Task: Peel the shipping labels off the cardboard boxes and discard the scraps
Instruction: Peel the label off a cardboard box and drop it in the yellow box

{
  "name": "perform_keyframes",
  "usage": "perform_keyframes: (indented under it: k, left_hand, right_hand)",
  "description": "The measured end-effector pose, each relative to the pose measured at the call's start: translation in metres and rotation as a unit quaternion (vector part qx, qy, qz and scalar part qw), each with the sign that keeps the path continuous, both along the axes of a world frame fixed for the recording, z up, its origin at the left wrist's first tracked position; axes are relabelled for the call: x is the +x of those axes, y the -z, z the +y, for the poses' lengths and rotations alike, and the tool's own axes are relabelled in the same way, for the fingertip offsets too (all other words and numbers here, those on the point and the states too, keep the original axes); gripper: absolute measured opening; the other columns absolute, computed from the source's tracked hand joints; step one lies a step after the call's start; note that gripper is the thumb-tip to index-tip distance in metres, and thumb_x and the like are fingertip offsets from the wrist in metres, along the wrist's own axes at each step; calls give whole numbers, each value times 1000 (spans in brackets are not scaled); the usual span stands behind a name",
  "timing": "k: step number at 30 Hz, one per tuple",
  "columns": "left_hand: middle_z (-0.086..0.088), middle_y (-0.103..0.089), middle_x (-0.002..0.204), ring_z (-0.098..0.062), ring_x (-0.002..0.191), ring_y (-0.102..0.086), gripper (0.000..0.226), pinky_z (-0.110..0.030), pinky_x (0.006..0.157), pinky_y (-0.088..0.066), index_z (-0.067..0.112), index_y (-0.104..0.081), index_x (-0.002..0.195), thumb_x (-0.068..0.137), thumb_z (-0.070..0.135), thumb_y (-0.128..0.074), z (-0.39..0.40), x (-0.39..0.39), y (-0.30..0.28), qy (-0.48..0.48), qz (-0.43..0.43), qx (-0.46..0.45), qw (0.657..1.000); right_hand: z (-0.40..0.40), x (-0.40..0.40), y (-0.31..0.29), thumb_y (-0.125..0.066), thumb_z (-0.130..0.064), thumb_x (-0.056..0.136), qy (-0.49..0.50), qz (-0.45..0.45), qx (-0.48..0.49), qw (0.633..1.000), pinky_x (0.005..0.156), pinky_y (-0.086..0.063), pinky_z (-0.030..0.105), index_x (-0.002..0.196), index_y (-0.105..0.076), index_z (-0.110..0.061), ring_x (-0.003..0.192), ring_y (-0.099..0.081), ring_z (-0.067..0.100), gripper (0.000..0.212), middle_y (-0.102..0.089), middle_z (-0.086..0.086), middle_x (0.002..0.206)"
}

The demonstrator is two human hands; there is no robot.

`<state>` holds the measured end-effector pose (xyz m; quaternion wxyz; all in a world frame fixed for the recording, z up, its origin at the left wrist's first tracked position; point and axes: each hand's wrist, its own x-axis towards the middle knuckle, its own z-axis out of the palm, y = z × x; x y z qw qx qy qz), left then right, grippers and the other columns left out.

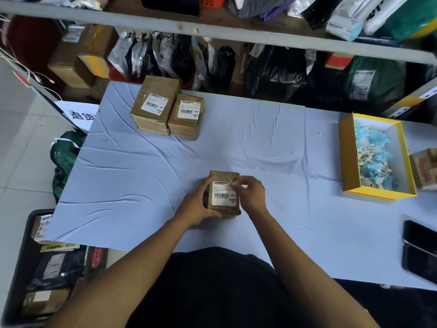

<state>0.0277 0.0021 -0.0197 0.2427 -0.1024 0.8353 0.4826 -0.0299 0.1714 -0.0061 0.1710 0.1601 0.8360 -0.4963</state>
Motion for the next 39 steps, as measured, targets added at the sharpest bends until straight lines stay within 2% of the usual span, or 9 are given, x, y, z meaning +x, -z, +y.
perform_keyframes:
  k: [5,12,17,21,25,31,35,39]
  left_hand:
    - [1,-55,139,-21,116,-60,113,-28,92,-51,51,-18,146,65,21,-90,1,0,-1,-1,0,4,1000]
    - [0,-57,137,-20,114,-61,113,-25,91,-49,51,-20,146,63,23,-91,1,0,-2,-4,1,8,1000]
    - [0,-56,139,-22,117,-60,112,-28,93,-49,52,-19,146,64,24,-90,1,-1,-3,-2,2,5,1000]
    - [-1,-54,141,-24,119,-59,111,-34,96,-51,50,-17,147,66,25,-89,1,-1,-3,1,1,1,1000]
    - [-1,-54,141,-25,119,-59,111,-34,96,-50,49,-17,147,66,26,-89,1,-1,-3,2,1,-4,1000]
    - [0,-54,141,-24,119,-59,112,-33,96,-50,54,-16,145,65,26,-90,1,-1,-2,1,-2,-6,1000]
    - [0,-54,140,-24,119,-59,113,-35,98,-51,54,-17,145,64,25,-90,0,0,-1,-2,-4,-5,1000]
    - [-1,-54,140,-24,119,-59,112,-35,97,-51,53,-17,145,64,25,-90,0,0,-1,0,-3,-3,1000]
  right_hand:
    - [0,0,-1,-69,-17,85,0,-7,-3,1000,59,-38,6,97,-69,-7,86,-58,10,15,-64,-4,97]
    - [-1,-2,1,-70,-18,85,-8,-6,9,1000,62,-35,7,93,-70,-8,87,-58,10,13,-68,-1,102]
    - [-2,-4,3,-69,-22,84,-14,-9,26,1000,68,-40,21,92,-72,-12,92,-62,14,13,-70,0,104]
    - [-2,-4,3,-68,-22,85,-11,-19,27,999,62,-40,14,94,-71,-13,84,-60,12,13,-70,-1,105]
    - [-1,-3,2,-68,-23,86,-16,-17,29,999,61,-38,12,97,-71,-12,84,-58,10,15,-69,-2,104]
    - [-1,-2,5,-68,-25,85,-16,-15,24,999,71,-40,24,94,-70,-14,96,-61,13,15,-69,-3,104]
    - [0,0,4,-68,-22,86,-18,-7,11,1000,67,-38,14,94,-69,-11,94,-60,12,14,-68,-2,104]
    - [1,1,3,-68,-21,86,-22,-2,-3,1000,67,-38,11,96,-69,-9,92,-59,12,16,-68,0,105]
